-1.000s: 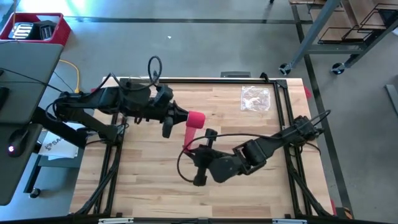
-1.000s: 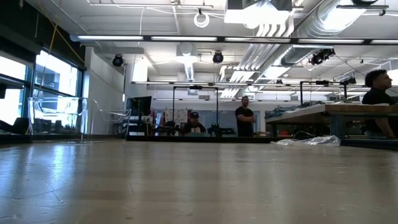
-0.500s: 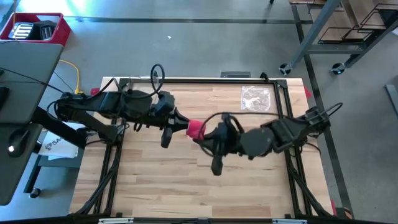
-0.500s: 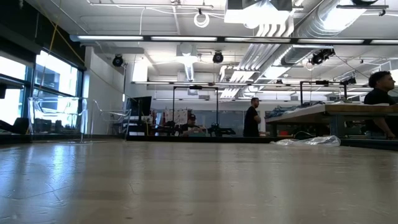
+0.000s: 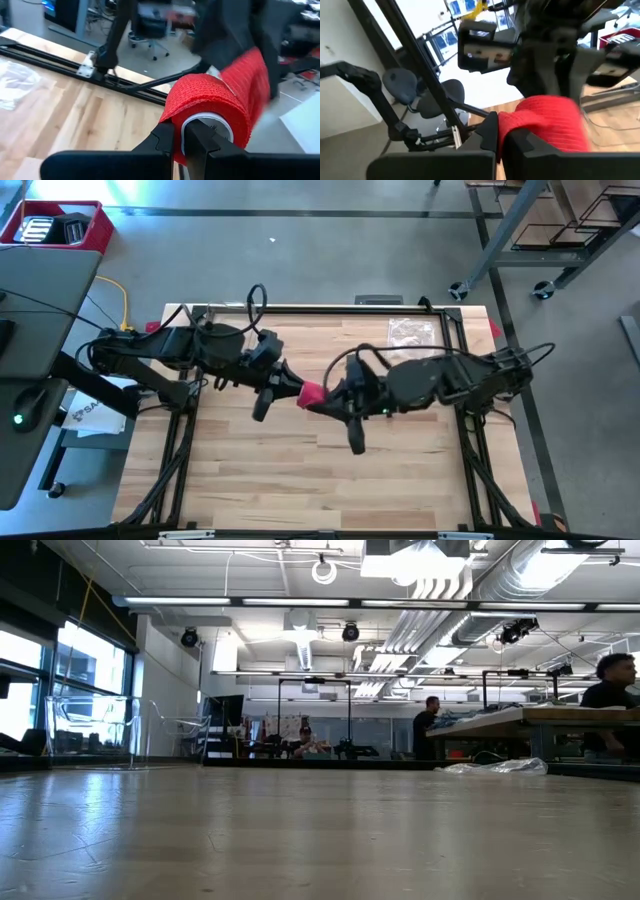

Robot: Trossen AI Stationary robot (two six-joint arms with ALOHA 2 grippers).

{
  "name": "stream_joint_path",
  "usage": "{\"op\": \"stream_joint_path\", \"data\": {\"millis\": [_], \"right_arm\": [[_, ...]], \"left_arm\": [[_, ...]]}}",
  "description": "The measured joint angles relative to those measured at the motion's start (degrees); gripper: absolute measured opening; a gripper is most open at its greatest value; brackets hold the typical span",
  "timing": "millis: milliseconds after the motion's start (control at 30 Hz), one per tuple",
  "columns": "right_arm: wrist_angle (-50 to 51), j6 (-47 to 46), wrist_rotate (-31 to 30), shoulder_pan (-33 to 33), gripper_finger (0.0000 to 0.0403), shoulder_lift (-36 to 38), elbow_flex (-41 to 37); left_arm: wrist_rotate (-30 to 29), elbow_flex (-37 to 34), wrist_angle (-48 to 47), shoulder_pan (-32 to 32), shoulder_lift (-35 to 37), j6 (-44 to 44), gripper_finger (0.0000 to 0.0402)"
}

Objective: Roll bandage
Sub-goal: Roll the red bandage

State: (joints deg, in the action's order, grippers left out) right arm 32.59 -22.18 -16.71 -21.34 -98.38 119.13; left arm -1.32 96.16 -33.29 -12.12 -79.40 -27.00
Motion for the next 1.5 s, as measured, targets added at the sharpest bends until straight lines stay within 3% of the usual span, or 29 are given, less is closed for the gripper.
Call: {"op": "stream_joint_path", "data": {"millis": [467,867,1000,1267,1500], "right_arm": [[2.1,-4.5,0.8,0.0,0.0000,1.0,0.0],[5.1,-15.8,1.1,2.0,0.0002,2.8,0.0],[6.5,-16.9,2.4,2.9,0.0034,2.9,0.2],[8.8,-23.7,6.5,3.5,0.0144,2.9,0.2],[12.8,-31.3,7.3,4.2,0.0169,2.9,0.2]], "left_arm": [[3.6,0.0,1.1,0.0,0.0,-0.7,0.0015],[4.9,-0.1,3.1,-0.2,0.0,1.5,0.0015],[5.7,-0.2,4.3,-0.2,-0.1,1.4,0.0015],[6.8,-0.2,4.5,-0.4,-0.1,1.7,0.0015],[6.6,-0.2,5.1,-0.3,-0.2,5.6,0.0015]]}}
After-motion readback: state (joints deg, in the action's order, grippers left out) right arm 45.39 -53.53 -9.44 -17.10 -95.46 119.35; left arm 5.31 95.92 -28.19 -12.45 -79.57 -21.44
